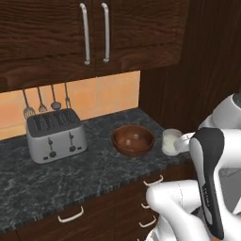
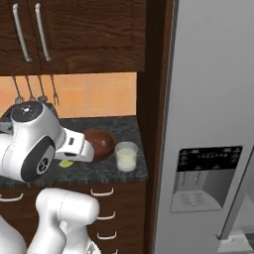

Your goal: Grab a lemon wedge from the fridge and one ice cube from the ice bowl, and put them in the glass of lemonade.

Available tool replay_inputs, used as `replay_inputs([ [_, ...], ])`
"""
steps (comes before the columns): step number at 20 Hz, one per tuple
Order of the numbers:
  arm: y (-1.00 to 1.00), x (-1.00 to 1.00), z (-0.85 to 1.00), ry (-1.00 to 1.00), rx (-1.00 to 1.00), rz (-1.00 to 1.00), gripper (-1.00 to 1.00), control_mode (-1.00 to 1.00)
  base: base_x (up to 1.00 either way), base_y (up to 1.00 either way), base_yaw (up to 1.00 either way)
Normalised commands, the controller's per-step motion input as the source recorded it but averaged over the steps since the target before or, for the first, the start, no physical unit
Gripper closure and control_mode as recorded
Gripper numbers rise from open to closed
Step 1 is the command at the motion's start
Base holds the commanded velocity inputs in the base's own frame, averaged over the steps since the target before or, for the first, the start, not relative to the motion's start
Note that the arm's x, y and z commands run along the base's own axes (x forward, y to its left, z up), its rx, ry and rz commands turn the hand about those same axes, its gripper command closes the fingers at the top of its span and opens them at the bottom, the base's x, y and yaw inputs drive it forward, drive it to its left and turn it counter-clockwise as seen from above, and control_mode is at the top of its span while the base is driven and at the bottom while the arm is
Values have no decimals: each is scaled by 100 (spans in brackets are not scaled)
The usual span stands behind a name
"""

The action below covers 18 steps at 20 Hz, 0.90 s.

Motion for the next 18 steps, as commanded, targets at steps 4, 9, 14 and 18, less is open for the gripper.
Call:
replay_inputs([
  [4, 0, 0, 0, 0, 0, 0, 100, 100, 62, 6, -9],
  [9, 0, 0, 0, 0, 0, 0, 100, 100, 54, 23, -6],
  [14, 0, 0, 0, 0, 0, 0, 100, 100, 15, 12, 0],
  [18, 0, 0, 0, 0, 0, 0, 100, 100, 4, 5, -1],
])
